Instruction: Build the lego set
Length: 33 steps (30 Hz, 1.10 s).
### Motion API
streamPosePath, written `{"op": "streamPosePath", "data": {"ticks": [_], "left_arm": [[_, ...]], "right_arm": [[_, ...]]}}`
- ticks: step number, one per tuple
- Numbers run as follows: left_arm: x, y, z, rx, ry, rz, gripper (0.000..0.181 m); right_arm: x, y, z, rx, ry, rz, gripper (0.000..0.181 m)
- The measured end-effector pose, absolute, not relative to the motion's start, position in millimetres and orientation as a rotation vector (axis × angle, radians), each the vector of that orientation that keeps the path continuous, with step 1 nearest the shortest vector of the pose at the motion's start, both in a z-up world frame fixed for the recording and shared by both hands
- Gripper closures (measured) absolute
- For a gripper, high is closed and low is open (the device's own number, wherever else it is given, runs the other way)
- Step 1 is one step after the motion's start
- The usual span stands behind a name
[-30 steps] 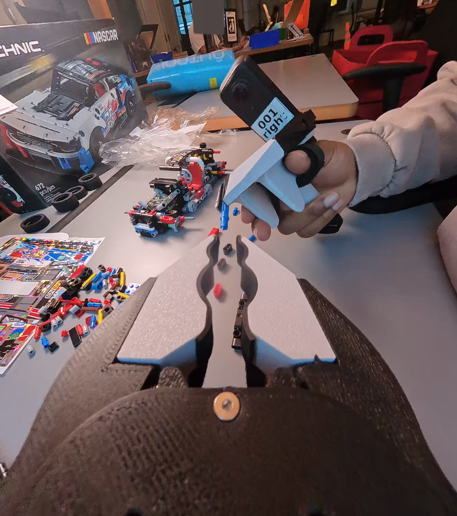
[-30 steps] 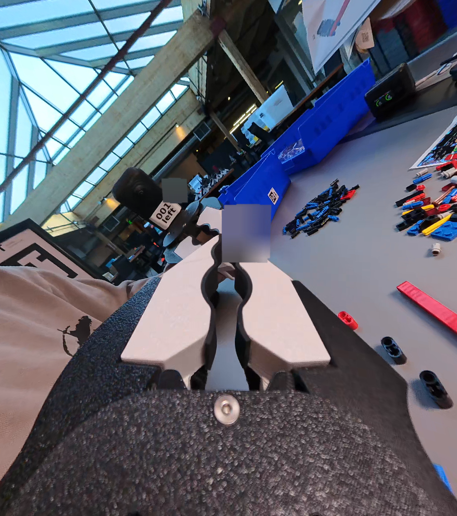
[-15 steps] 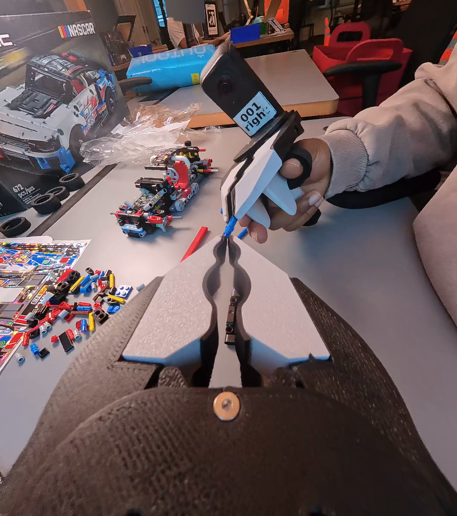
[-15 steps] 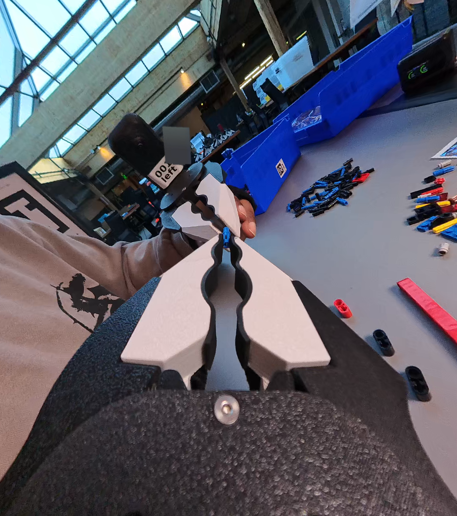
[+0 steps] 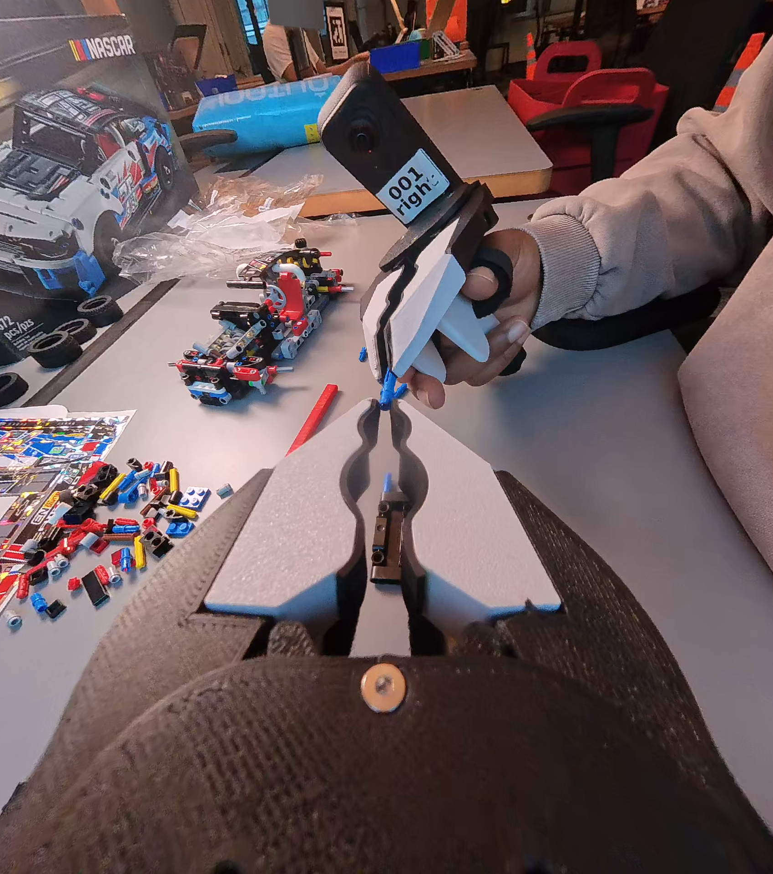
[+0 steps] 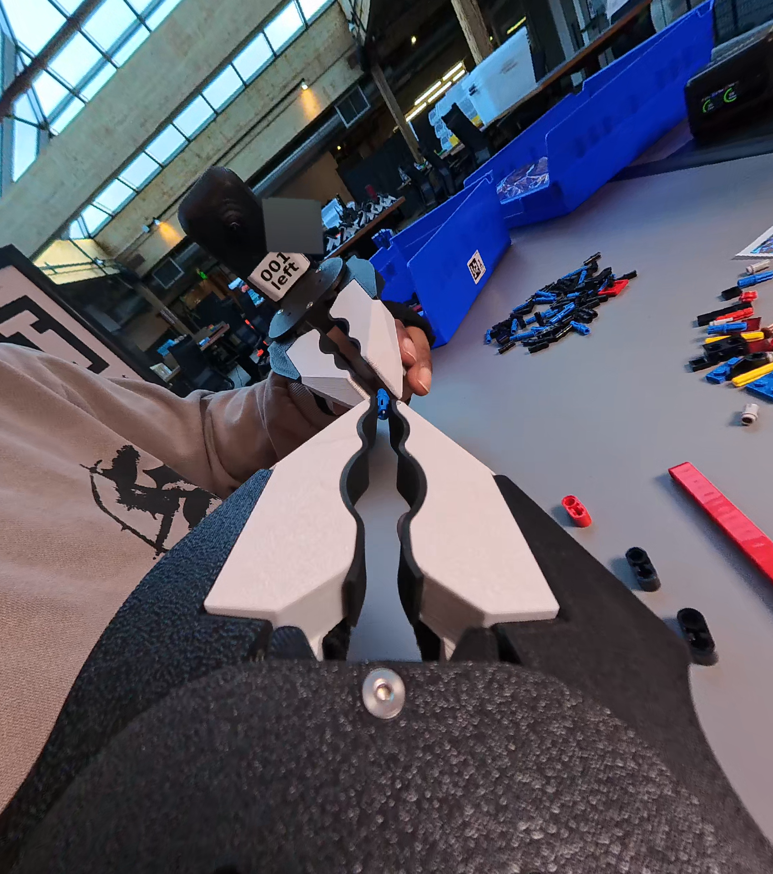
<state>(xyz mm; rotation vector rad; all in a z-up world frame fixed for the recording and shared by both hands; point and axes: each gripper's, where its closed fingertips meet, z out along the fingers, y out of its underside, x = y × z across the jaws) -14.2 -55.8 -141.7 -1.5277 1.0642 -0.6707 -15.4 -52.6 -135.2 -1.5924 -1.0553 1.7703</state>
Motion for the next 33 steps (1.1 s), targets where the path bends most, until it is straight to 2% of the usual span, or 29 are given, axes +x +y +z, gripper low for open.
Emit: {"op": "streamPosePath", "data": {"ticks": [14, 17, 19, 24, 27, 33], "left_arm": [[-14, -52, -144, -1.555, 1.046, -0.660, 0.178], [-22, -51, -176, -1.730, 1.117, -0.646, 0.149], [-27, -54, -203, -1.859, 1.188, -0.618, 0.141], [-27, -57, -236, -2.004, 1.288, -0.509, 0.147], [-24, -56, -241, -2.044, 1.294, -0.484, 0.158], [-27, -42, -239, -2.168, 1.087, -0.521, 0.159]], "right_arm": [[-14, -51, -135, -1.558, -1.124, 1.648, 0.179], [-9, -39, -127, -1.547, -1.090, 1.619, 0.180], [-2, -27, -121, -1.549, -1.046, 1.603, 0.180], [10, -14, -114, -1.544, -0.983, 1.597, 0.180], [9, -17, -113, -1.538, -0.999, 1.600, 0.180], [10, -18, -116, -1.548, -1.026, 1.575, 0.180]]}}
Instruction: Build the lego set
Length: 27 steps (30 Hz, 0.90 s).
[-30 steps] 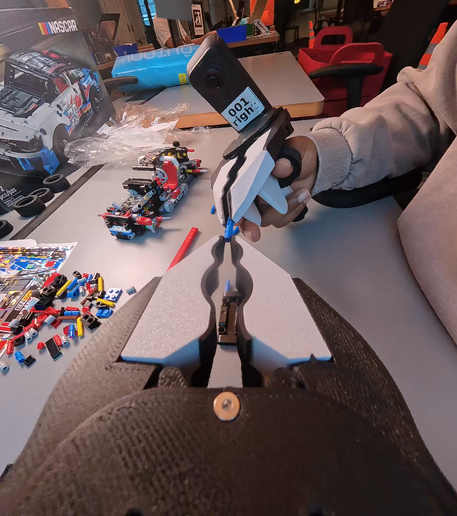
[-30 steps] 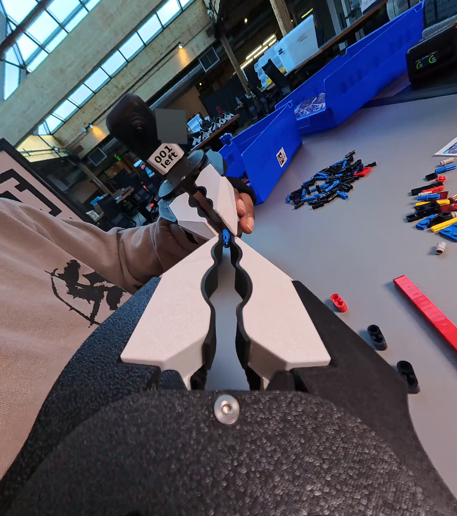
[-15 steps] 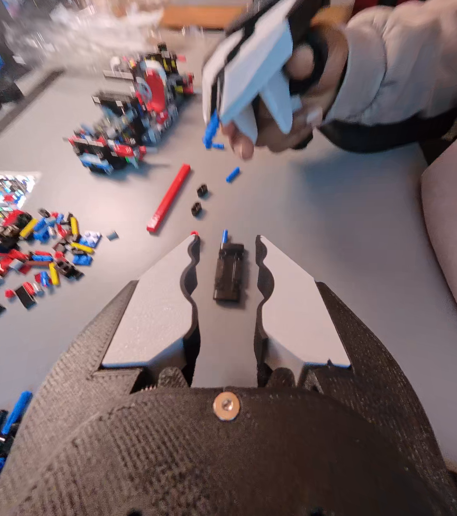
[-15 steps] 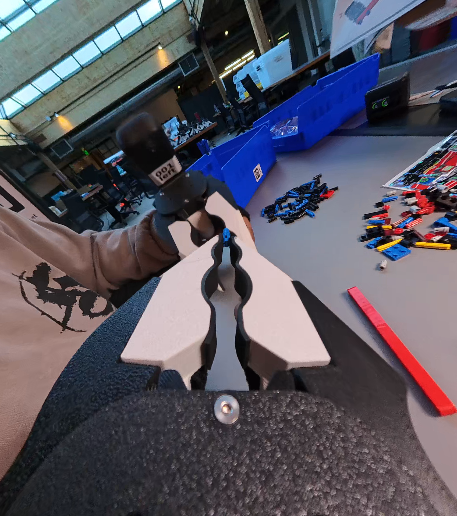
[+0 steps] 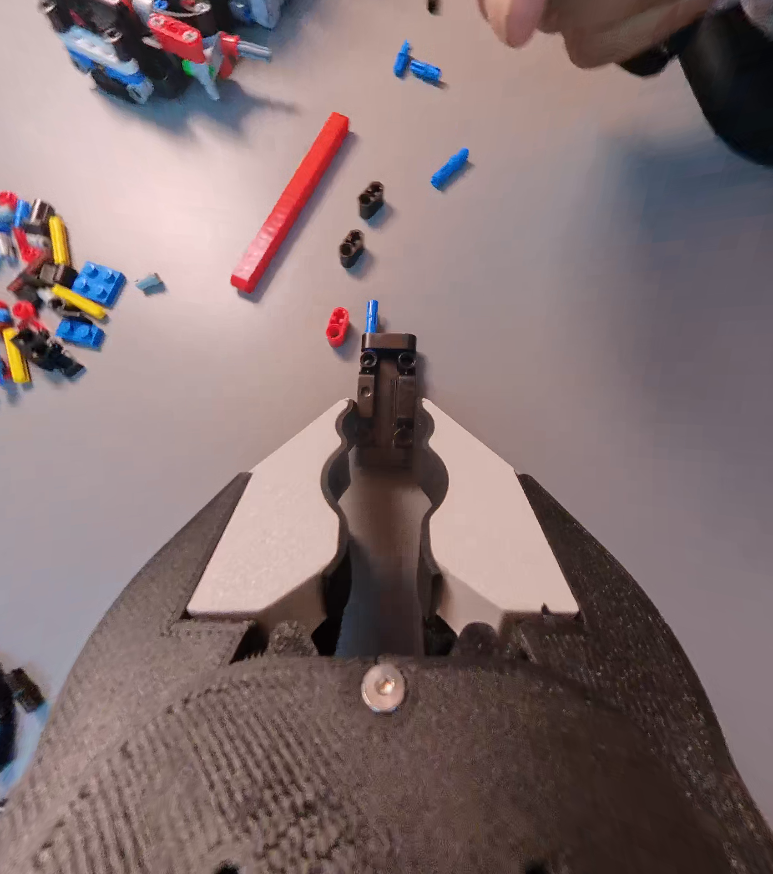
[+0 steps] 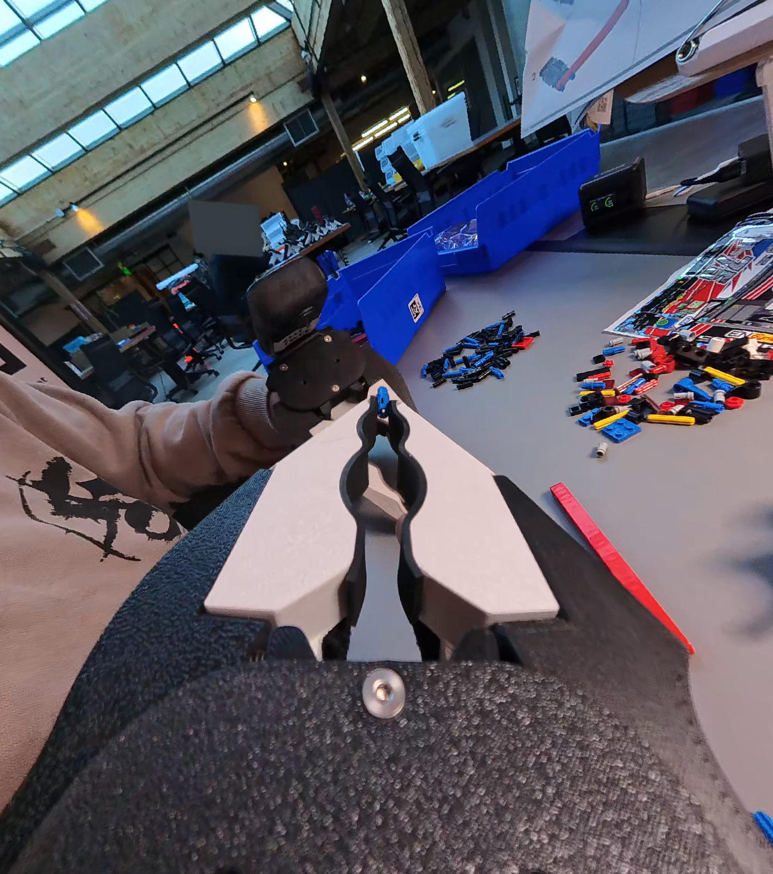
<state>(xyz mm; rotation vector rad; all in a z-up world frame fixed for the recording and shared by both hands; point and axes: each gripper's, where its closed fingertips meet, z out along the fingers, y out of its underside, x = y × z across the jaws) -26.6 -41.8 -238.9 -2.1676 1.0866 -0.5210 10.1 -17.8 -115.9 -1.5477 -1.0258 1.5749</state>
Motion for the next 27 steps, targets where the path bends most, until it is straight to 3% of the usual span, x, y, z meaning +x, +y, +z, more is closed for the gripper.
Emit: {"op": "streamPosePath", "data": {"ticks": [5, 7, 10, 15, 23, 27], "left_arm": [[-41, -34, -237, -2.304, 0.846, -0.620, 0.157], [-37, -47, -235, -2.336, 0.878, -0.706, 0.142], [-31, -75, -227, -2.340, 0.964, -0.959, 0.134], [-43, -77, -211, -2.254, 0.924, -1.138, 0.145], [-46, -68, -223, -2.306, 0.890, -0.996, 0.148], [-32, -71, -229, -2.325, 0.952, -0.914, 0.133]], "right_arm": [[11, -14, -124, -1.593, -1.038, 1.533, 0.180], [10, -15, -126, -1.601, -1.048, 1.526, 0.180], [9, -15, -130, -1.612, -1.060, 1.524, 0.180], [8, -14, -132, -1.621, -1.059, 1.530, 0.180], [5, -10, -136, -1.648, -1.028, 1.542, 0.180], [6, -10, -136, -1.648, -1.030, 1.524, 0.180]]}}
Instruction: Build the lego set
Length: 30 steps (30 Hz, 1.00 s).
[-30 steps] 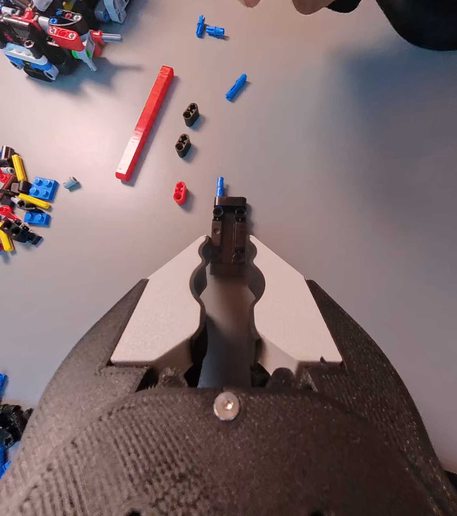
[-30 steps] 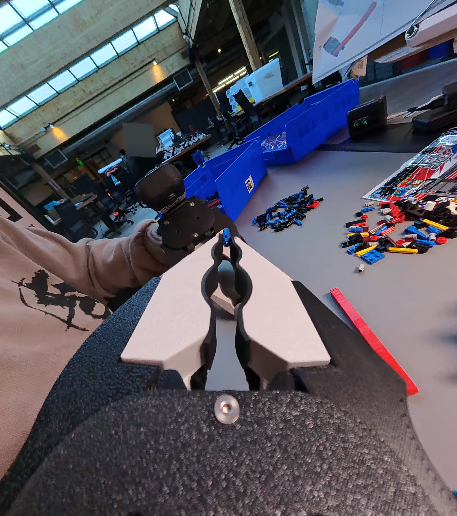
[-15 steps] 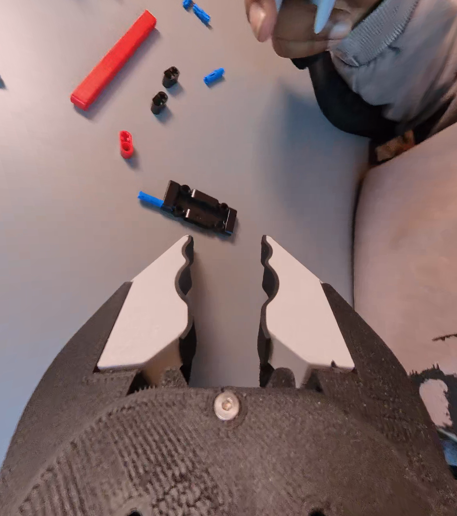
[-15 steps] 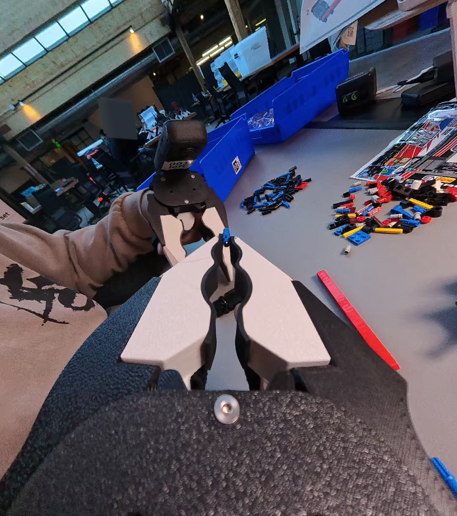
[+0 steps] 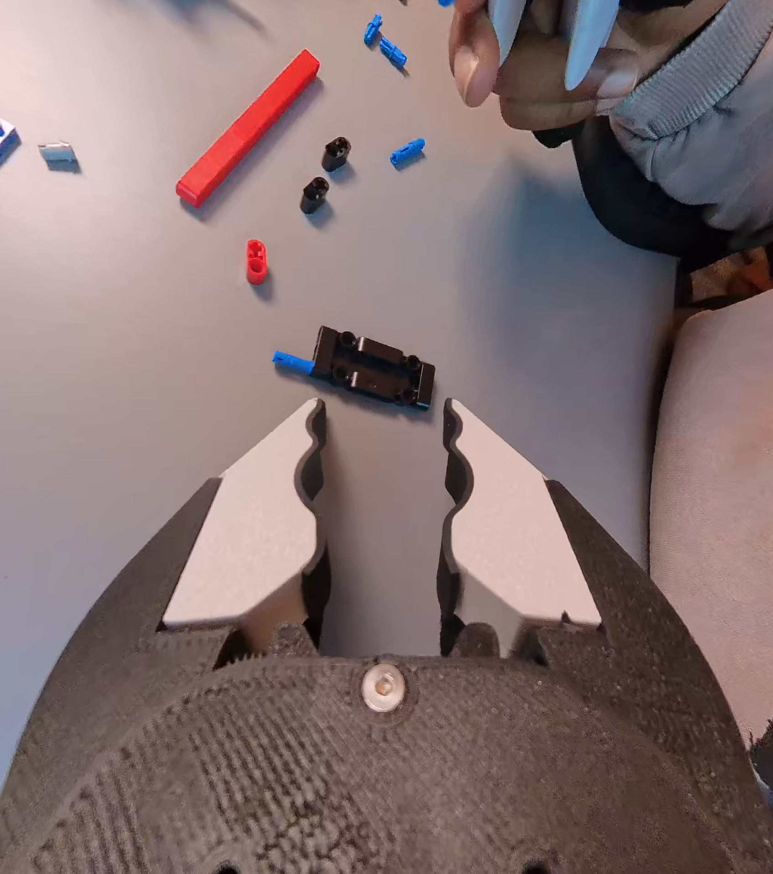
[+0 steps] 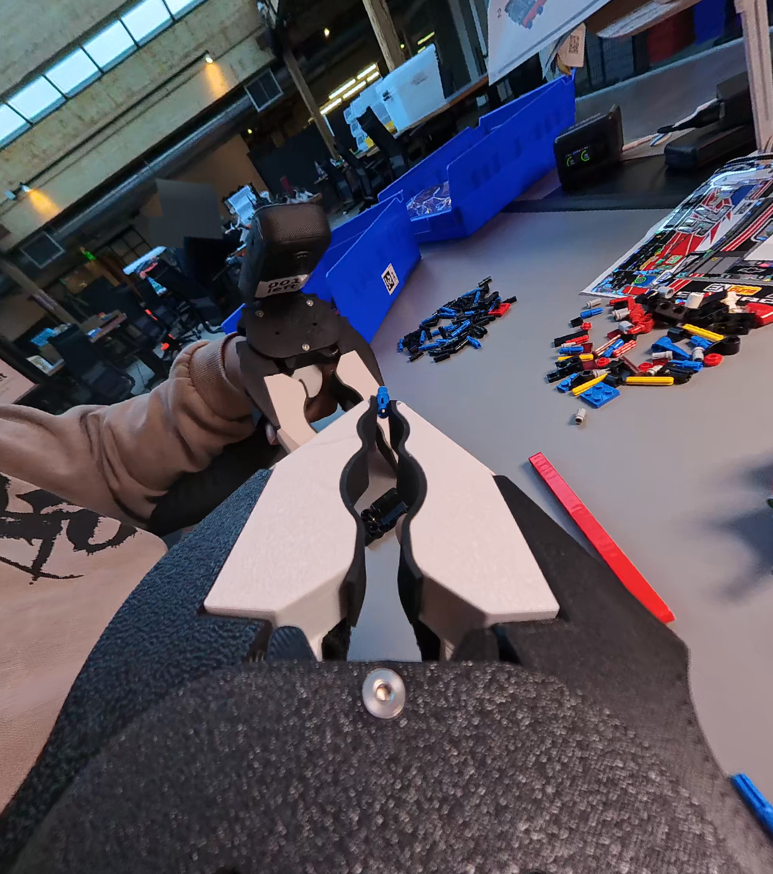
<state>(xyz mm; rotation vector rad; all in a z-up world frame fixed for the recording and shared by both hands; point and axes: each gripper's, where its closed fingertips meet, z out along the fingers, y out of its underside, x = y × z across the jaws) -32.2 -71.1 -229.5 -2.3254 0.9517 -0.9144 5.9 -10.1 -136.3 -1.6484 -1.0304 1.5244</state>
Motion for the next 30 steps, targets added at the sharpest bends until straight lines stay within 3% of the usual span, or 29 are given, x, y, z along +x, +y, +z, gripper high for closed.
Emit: {"op": "streamPosePath", "data": {"ticks": [3, 7, 10, 17, 25, 30], "left_arm": [[-21, -73, -232, -2.325, 1.021, -0.800, 0.118], [-8, -66, -236, -2.320, 1.037, -0.656, 0.115], [-5, -54, -240, -2.282, 1.069, -0.526, 0.118], [-7, -54, -241, -2.129, 1.322, -0.428, 0.150], [-36, -62, -242, -2.204, 1.297, -0.416, 0.137], [-36, -63, -243, -2.249, 1.265, -0.422, 0.150]], "right_arm": [[8, -9, -133, -1.638, -1.026, 1.514, 0.180], [11, -8, -128, -1.624, -1.018, 1.511, 0.180], [14, -7, -124, -1.608, -1.015, 1.506, 0.180], [23, -2, -113, -1.580, -0.990, 1.501, 0.180], [22, -8, -129, -1.617, -1.104, 1.443, 0.180], [19, -12, -140, -1.640, -1.161, 1.415, 0.180]]}}
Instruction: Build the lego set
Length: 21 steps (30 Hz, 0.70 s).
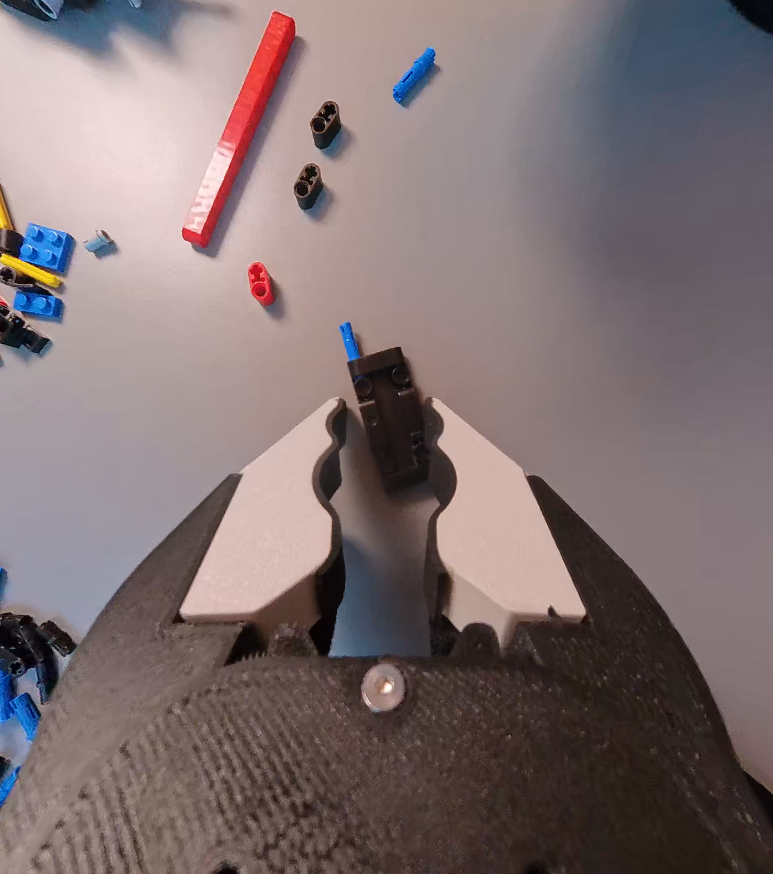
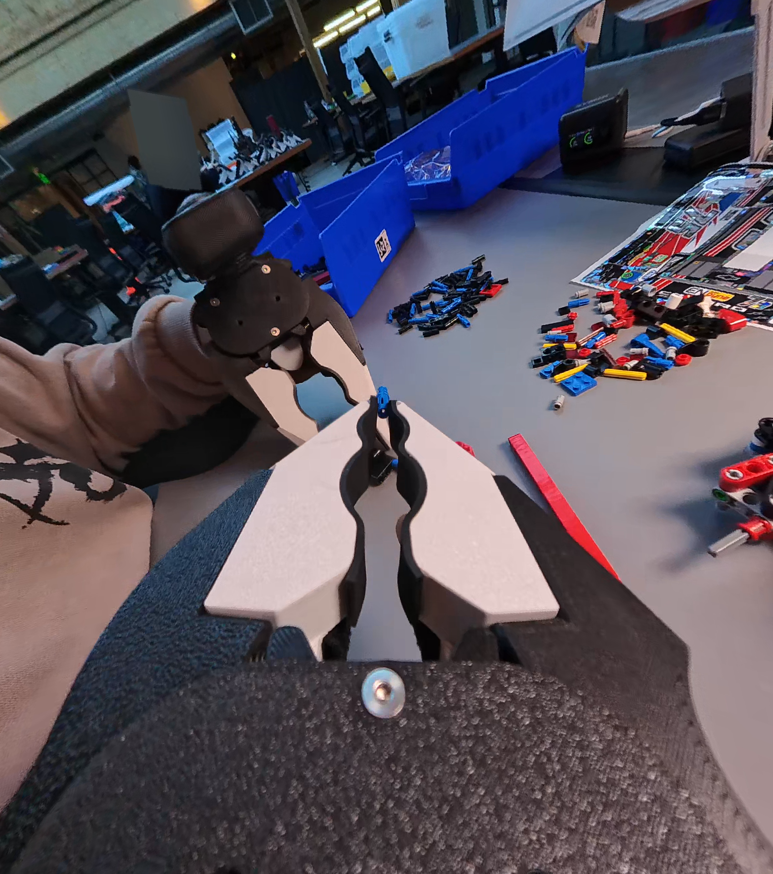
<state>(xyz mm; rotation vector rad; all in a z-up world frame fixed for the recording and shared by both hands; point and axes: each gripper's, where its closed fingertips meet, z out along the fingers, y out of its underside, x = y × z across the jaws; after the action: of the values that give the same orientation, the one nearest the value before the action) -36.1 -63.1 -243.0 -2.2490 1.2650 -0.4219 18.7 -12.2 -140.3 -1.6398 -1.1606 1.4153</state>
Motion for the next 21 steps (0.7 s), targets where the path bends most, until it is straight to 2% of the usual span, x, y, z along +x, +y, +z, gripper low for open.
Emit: {"op": "streamPosePath", "data": {"ticks": [1, 5, 10, 21], "left_arm": [[-36, -63, -243, -2.229, 1.280, -0.436, 0.156], [-36, -57, -238, -2.067, 1.295, -0.592, 0.158], [-18, -65, -179, -1.686, 1.186, -0.943, 0.158], [-10, -72, -181, -1.710, 1.219, -0.913, 0.158]], "right_arm": [[18, -13, -143, -1.643, -1.181, 1.402, 0.180], [16, -27, -156, -1.645, -1.303, 1.380, 0.180], [14, -52, -156, -1.591, -1.430, 1.434, 0.179], [10, -66, -161, -1.585, -1.493, 1.451, 0.179]]}}
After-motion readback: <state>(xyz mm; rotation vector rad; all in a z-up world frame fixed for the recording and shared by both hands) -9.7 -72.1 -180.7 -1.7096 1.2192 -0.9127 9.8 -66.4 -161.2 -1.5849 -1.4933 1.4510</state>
